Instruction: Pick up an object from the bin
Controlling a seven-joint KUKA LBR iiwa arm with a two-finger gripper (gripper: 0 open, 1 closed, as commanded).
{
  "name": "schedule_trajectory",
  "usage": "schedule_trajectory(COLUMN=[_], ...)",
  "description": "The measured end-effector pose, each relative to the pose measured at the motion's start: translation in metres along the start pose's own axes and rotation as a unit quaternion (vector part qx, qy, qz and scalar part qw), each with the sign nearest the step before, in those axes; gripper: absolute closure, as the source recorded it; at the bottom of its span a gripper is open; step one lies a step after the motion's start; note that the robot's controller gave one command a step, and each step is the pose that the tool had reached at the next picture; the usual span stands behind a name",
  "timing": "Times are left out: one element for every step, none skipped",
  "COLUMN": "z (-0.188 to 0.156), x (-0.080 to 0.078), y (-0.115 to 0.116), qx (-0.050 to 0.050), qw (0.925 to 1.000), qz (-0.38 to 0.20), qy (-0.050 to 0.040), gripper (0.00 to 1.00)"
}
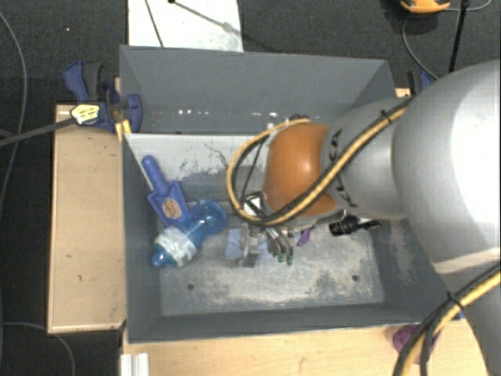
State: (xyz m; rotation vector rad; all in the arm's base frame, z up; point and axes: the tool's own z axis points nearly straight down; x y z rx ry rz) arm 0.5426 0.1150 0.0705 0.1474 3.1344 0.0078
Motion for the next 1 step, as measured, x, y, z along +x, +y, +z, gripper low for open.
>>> schedule_trajectory(z=[-0.0003], x=[-0.0088], y=[0.0037], qx=[0.0], qw=[0.9999], qz=[0.015], qy=[-0.0013], gripper=[1.0])
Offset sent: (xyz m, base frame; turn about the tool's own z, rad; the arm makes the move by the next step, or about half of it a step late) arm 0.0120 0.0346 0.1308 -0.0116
